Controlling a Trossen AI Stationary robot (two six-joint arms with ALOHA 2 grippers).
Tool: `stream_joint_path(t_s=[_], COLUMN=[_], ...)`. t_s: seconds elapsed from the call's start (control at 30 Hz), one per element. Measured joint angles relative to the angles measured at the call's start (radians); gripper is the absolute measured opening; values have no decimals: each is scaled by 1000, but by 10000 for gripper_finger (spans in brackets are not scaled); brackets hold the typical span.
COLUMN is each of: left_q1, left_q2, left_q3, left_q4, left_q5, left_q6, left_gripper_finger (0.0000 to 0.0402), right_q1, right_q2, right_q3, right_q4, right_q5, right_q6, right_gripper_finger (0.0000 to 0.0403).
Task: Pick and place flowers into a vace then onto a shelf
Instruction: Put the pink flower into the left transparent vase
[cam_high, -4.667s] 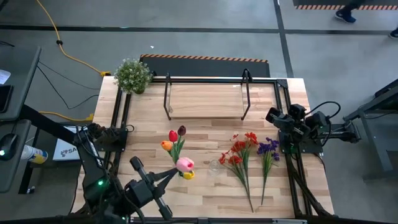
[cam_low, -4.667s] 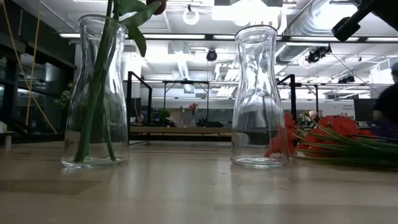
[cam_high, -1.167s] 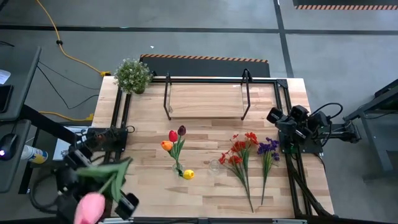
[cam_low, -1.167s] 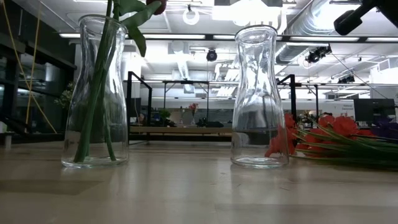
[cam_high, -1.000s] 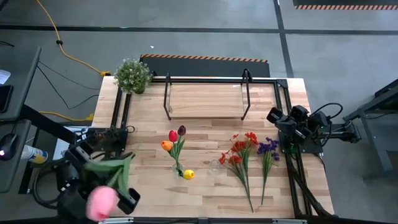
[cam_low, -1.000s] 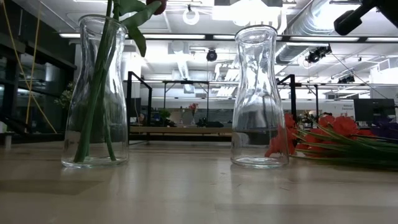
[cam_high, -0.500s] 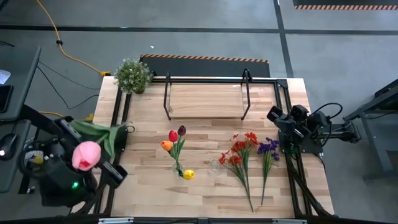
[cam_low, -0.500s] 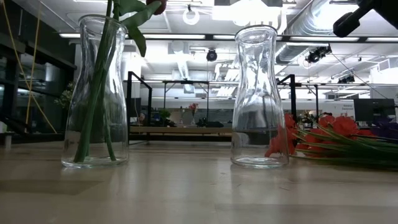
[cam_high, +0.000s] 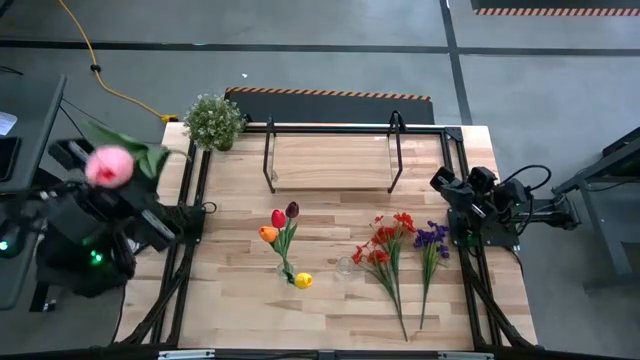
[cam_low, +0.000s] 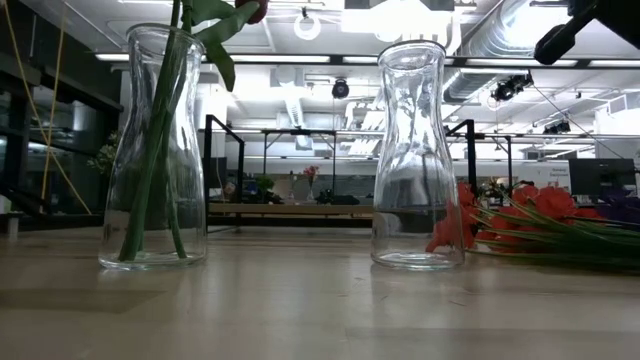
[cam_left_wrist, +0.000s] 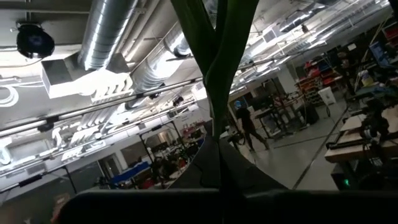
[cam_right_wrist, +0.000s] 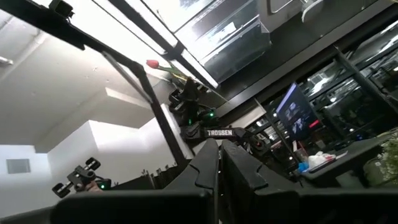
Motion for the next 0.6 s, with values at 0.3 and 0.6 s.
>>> stream_joint_path(t_s=[0.3, 0.6], left_q1=[-21, -138], left_q2=[-126, -321], left_q3=[0, -84], left_q4=[-1, -38], left_q5=[12, 7], left_q6=[85, 114], left_gripper_finger=[19, 19], right_q1=[0, 0], right_q2=[0, 0], right_q3=[0, 0], right_q4=[0, 1], right_q5=[69, 173], right_q6=[-45, -128], right_gripper_finger=[12, 12])
